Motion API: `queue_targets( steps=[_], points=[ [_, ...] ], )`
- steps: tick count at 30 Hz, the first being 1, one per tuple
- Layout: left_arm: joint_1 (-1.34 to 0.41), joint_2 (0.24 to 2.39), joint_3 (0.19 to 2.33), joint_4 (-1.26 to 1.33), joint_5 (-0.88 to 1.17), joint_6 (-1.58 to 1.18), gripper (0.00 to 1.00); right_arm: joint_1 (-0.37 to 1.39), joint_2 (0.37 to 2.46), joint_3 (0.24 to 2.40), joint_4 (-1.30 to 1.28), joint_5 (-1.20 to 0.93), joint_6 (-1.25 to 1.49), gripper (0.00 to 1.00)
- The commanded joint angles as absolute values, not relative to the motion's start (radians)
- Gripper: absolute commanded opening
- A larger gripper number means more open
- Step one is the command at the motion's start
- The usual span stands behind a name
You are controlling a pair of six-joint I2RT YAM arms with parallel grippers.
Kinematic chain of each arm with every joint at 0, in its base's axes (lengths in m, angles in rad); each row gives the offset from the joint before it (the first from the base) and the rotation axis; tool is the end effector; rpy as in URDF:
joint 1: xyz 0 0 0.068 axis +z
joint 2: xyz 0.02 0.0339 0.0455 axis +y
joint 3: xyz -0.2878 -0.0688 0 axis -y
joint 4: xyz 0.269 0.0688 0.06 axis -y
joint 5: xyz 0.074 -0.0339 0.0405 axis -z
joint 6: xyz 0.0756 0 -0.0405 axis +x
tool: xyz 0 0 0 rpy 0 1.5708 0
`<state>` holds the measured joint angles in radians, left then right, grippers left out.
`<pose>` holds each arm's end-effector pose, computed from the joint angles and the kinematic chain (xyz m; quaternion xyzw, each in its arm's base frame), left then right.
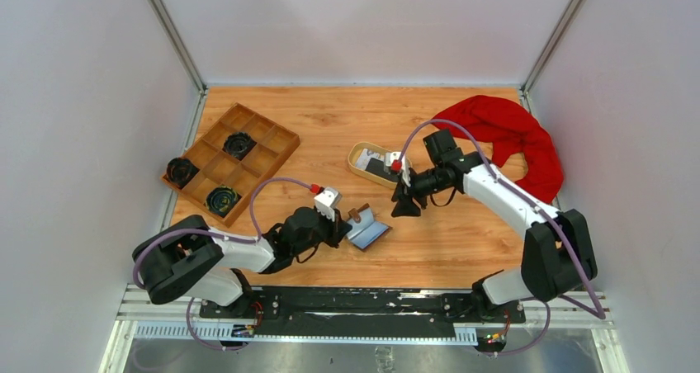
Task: Put the credit cards into the card holder
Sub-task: Open the card holder at the center of the board.
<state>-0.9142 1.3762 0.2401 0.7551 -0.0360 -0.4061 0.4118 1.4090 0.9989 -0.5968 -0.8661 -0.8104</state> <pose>0.1675 -0.2129 0.1215 0.1984 0.8040 -0.3318 0.4517 0.2610 0.1769 0.2414 -0.5959 0.6471 0.3451 0.3273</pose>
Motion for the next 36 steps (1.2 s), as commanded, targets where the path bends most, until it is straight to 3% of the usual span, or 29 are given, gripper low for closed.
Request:
queue_targets(
  steps=[1,7,13,20,28,36],
  points=[
    [-0.94,1.363,0.237,0.76,-0.205,-0.497,0.0,0.483,1.438,0.961,-0.557,-0.999,-0.754,0.48],
    [-0.991,1.332,0.229,0.756,-0.32,-0.52,0.0,0.608,1.582,1.03,-0.526,-0.849,-0.626,0.29],
    [-0.997,1.295,0.199,0.759,-0.37,-0.63,0.0,0.67,1.721,1.069,-0.551,-0.656,-0.595,0.24],
    [-0.997,1.292,0.133,0.838,-0.372,-0.81,0.0,0.69,1.8,1.107,-0.561,-0.508,-0.559,0.23],
    [-0.997,1.505,0.043,1.163,-0.319,-1.046,0.01,0.689,1.813,1.111,-0.56,-0.456,-0.56,0.27],
    [-0.998,1.544,0.079,1.08,-0.312,-1.064,0.08,0.689,1.787,1.115,-0.575,-0.467,-0.585,0.3]
  ],
)
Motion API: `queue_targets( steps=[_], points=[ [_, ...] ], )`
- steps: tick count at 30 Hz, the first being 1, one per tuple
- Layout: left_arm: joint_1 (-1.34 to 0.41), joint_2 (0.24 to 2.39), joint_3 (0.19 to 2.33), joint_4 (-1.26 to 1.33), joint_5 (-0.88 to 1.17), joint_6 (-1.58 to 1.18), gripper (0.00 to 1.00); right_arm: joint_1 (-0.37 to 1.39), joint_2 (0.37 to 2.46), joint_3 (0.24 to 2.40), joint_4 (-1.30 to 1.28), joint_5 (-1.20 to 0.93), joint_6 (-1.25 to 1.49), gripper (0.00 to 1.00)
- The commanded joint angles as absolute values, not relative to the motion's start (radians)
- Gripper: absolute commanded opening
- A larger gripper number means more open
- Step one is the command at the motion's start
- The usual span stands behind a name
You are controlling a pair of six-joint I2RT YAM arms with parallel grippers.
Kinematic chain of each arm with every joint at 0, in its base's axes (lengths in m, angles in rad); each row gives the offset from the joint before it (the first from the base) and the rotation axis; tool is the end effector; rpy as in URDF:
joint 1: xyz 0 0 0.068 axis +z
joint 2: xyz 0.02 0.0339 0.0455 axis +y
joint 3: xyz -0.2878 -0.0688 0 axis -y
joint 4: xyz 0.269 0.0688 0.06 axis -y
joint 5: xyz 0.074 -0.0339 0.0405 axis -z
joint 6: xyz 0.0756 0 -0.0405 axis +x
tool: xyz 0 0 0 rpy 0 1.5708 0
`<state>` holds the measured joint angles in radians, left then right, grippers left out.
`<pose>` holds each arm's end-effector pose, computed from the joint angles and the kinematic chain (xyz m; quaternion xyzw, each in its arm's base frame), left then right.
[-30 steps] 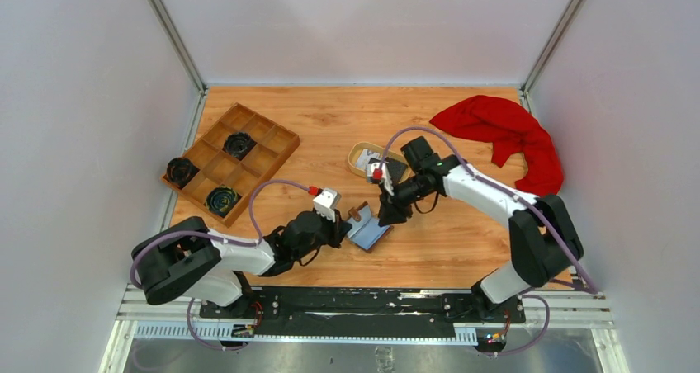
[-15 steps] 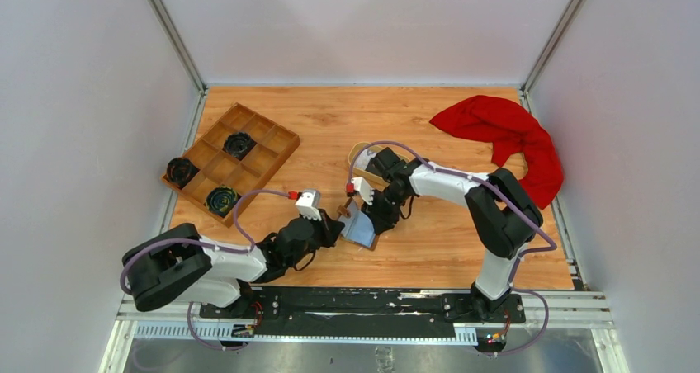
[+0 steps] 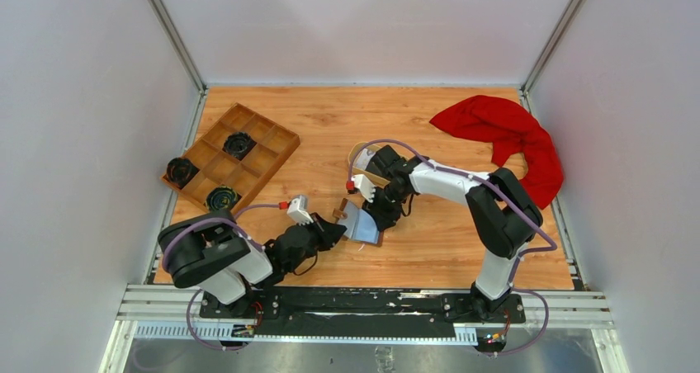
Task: Put the credit cards into the card holder
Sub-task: Open the card holder at the center of the board.
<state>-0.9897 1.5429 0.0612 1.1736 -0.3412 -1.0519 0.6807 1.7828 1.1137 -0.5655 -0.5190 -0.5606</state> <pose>0.1496 -0.1818 0.0945 -0.1249 0.7920 -0.4243 0.4209 0.2677 0.2650 0.1432 -0.5891 0.7502 0.2622 0.1462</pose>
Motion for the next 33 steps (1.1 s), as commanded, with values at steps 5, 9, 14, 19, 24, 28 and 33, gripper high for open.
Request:
queue_targets(
  steps=[5,9,14,19,24,28,33],
  points=[
    [-1.014,1.442,0.111,0.948,-0.339,-1.01,0.16,0.676,1.732,1.146,-0.663,-0.551,-0.658,0.32],
    [-1.026,1.408,0.137,0.878,-0.352,-0.98,0.15,0.665,1.628,1.147,-0.705,-0.65,-0.713,0.38],
    [-1.043,1.45,0.173,0.877,-0.348,-0.985,0.15,0.662,1.582,1.134,-0.671,-0.814,-0.658,0.42],
    [-1.059,1.474,0.197,0.877,-0.352,-0.996,0.15,0.666,1.745,1.157,-0.591,-0.732,-0.497,0.36],
    [-1.061,1.447,0.174,0.877,-0.379,-1.007,0.19,0.666,1.839,1.166,-0.584,-0.599,-0.464,0.33],
    [-1.06,1.428,0.156,0.879,-0.394,-1.006,0.25,0.666,1.877,1.166,-0.584,-0.523,-0.465,0.33],
    [-1.059,1.344,0.102,0.845,-0.457,-1.0,0.35,0.668,1.896,1.167,-0.59,-0.491,-0.477,0.33]
  ],
)
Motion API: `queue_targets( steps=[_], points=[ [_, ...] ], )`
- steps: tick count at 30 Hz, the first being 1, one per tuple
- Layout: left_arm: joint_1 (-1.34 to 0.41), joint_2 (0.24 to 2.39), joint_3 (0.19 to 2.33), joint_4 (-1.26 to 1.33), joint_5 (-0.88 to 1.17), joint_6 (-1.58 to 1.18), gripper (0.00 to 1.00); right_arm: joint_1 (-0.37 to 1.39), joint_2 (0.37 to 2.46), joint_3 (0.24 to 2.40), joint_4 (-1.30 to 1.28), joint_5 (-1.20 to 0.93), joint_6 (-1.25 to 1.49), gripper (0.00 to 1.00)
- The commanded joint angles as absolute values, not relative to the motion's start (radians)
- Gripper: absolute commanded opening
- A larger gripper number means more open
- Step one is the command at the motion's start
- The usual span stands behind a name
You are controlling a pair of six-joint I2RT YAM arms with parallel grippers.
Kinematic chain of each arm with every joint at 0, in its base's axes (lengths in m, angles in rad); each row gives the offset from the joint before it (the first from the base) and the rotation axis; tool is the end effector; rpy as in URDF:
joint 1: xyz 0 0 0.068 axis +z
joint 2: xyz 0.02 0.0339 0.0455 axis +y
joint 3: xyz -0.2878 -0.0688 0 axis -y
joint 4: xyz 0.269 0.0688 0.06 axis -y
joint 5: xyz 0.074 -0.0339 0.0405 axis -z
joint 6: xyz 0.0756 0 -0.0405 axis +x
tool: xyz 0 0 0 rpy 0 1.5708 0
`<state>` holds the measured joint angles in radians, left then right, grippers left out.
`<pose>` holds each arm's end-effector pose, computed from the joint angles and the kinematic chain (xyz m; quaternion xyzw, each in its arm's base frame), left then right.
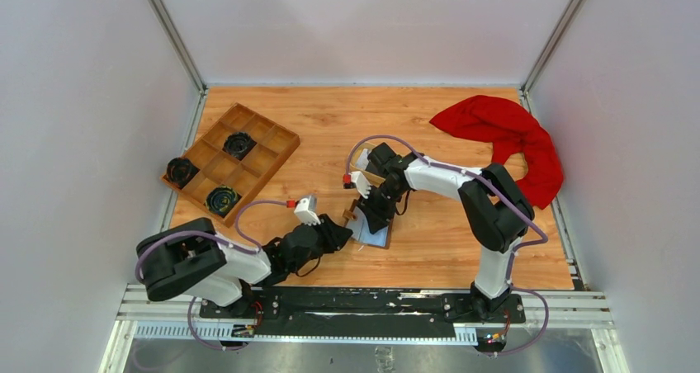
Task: Put the credit cards into the card holder
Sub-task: Open the card holder at the center of the board.
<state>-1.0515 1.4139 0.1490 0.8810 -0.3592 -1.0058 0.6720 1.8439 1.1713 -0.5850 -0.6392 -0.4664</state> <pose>0.1459 -0.2017 0.1051 -0.0812 0.8178 -0.3949 0.4108 0.2747 0.2762 0.1418 -0.5467 0.7635 0.3239 0.1154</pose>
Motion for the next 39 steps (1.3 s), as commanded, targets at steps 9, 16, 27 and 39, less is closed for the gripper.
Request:
queue_targets(
  steps=[9,16,27,39],
  points=[
    [-1.046,0.945,0.02,0.716,-0.437,-0.771,0.52,0.679,1.882,1.183,-0.643,-0.592,-0.541,0.34],
    [-1.023,0.53,0.039,0.617,-0.228,-0.623,1.0,0.681,1.877,1.193,-0.659,-0.625,-0.552,0.34],
    [-1.012,0.751,0.188,0.612,0.04,-0.577,1.0,0.677,1.81,1.199,-0.677,-0.679,-0.575,0.38],
    [-1.012,0.788,0.148,0.611,-0.036,-0.55,0.83,0.663,1.763,1.2,-0.672,-0.796,-0.575,0.4]
  ],
)
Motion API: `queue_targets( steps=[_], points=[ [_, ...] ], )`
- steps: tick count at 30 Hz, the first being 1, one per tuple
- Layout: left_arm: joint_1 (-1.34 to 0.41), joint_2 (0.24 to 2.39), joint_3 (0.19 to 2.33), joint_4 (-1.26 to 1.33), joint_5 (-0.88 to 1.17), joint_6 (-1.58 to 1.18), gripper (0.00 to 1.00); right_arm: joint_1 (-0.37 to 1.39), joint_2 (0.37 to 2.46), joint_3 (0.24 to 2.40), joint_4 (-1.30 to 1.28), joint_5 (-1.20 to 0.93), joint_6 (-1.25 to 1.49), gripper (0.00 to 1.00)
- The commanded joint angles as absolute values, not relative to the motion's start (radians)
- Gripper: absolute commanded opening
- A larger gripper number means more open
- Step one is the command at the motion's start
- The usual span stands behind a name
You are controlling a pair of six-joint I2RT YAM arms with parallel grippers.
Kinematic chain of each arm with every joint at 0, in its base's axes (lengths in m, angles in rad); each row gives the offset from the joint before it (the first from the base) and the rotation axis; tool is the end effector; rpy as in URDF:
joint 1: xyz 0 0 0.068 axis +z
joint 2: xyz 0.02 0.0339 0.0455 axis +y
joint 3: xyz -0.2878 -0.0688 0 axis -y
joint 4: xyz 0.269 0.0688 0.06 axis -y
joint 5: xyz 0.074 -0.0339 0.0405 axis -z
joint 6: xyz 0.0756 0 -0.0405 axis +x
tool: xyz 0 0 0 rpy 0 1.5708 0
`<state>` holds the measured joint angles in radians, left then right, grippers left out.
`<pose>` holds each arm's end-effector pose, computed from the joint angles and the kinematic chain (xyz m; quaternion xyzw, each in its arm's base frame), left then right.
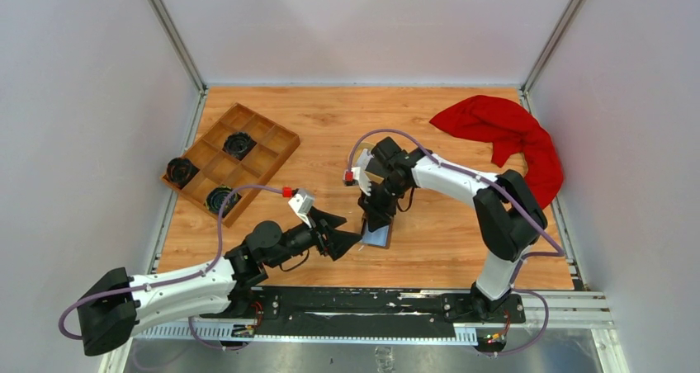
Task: Put the credit cards into the card holder
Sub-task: Open the card holder at the center of the board.
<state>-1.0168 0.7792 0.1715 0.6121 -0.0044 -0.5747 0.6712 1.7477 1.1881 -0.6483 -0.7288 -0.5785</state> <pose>0.1160 -0.1869 0.2121 0.1532 0.6887 -0.5052 0.4970 0.2637 0.2737 0.1830 -0.5898 0.7077 0.3580 0.1522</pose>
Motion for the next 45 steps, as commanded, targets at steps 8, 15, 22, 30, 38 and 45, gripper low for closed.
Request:
queue_targets(
  steps=[8,15,22,30,38,45],
  points=[
    [-1.008,0.748,0.12,0.544,-0.12,-0.522,0.71,0.675,1.864,1.302,-0.644,-0.806,-0.51,0.34],
    [-1.005,0.673,0.084,0.497,-0.161,-0.504,0.64,0.698,2.002,1.385,-0.663,-0.717,-0.478,0.33],
    [-1.005,0.773,0.128,0.501,-0.148,-0.429,0.69,0.697,2.03,1.412,-0.674,-0.721,-0.482,0.34],
    [-1.005,0.974,0.173,0.538,-0.325,-0.41,0.86,0.695,2.034,1.405,-0.68,-0.729,-0.488,0.34],
    [-1.004,1.16,0.241,0.612,-0.382,-0.476,0.89,0.696,2.032,1.405,-0.687,-0.742,-0.495,0.34],
    [-0.983,1.316,0.309,0.609,-0.456,-0.558,0.79,0.694,2.023,1.397,-0.689,-0.742,-0.502,0.34]
  ],
)
